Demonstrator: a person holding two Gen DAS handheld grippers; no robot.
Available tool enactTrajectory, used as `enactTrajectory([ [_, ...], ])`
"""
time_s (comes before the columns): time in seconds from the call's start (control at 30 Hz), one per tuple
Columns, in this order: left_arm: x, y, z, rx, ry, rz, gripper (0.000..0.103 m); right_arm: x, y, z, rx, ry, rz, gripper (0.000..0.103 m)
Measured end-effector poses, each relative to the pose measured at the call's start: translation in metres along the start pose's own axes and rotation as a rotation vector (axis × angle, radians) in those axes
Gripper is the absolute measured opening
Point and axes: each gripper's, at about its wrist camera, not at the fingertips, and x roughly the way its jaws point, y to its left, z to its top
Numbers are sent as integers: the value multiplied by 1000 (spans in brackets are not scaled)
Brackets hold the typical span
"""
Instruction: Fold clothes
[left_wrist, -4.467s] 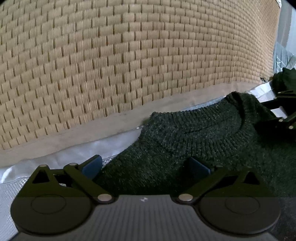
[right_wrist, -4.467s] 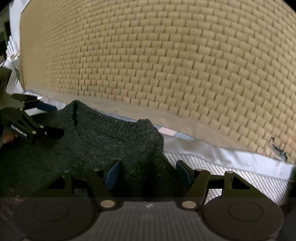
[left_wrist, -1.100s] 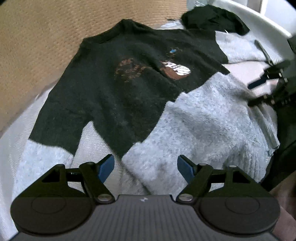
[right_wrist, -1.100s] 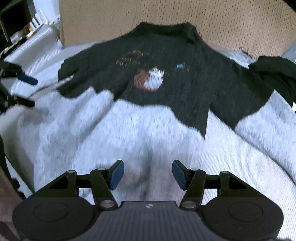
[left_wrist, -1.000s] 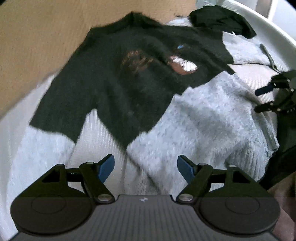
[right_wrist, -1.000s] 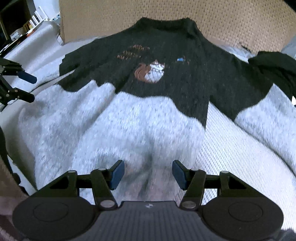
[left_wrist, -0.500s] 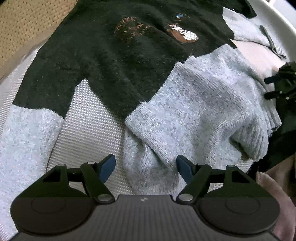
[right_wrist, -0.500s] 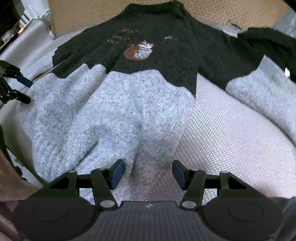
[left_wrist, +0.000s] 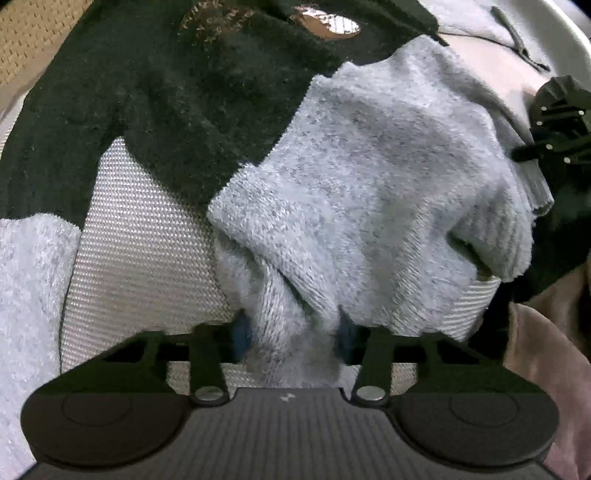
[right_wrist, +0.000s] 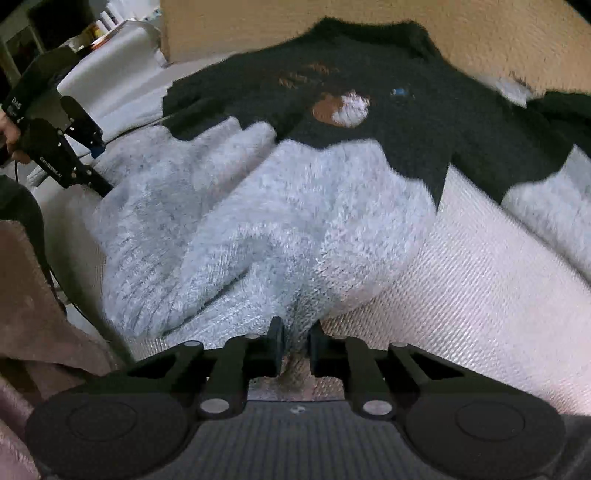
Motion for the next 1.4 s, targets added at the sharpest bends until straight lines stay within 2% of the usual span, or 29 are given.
enactTrajectory([
  [0.17,-33,-1,-10,-3,-76,-33,27,-26,-21,4,52,-56,-23,12],
  [0.3,-68,7,-14,-37,-110,-121,27,-47,-38,7,94,-102,-41,12],
  [0.37,-77,10,-14,-40,-99,-110,28,-57,-47,8,115,-124,-50,12],
  [0.53,-74,25,-17,-82,-7,-67,29,-81,-67,12,164,-177,-75,11],
  [0.63,-69,28,-22,-90,17,-50,30,-79,-72,13,157,-168,-107,11],
  [0.73,-62,29,-26,-93,28,-33,32,-73,-68,12,147,-133,-89,11],
  [0.83,-58,27,-24,-82,31,-26,39,-66,-62,16,101,-111,-149,12],
  [0.9,-59,26,-22,-67,37,-20,50,-60,-63,19,92,-81,-182,13],
  [1.1,-67,28,-27,-61,12,-13,56,-58,-71,24,60,-47,-302,16],
  [1.17,-72,28,-27,-63,-19,-10,58,-67,-70,25,62,-80,-292,16],
  [1.27,-81,22,-20,-41,-64,-14,61,-75,-53,26,28,-125,-229,17],
  [1.4,-84,10,-9,-5,-117,-1,64,-51,-6,28,-110,-88,-164,21],
])
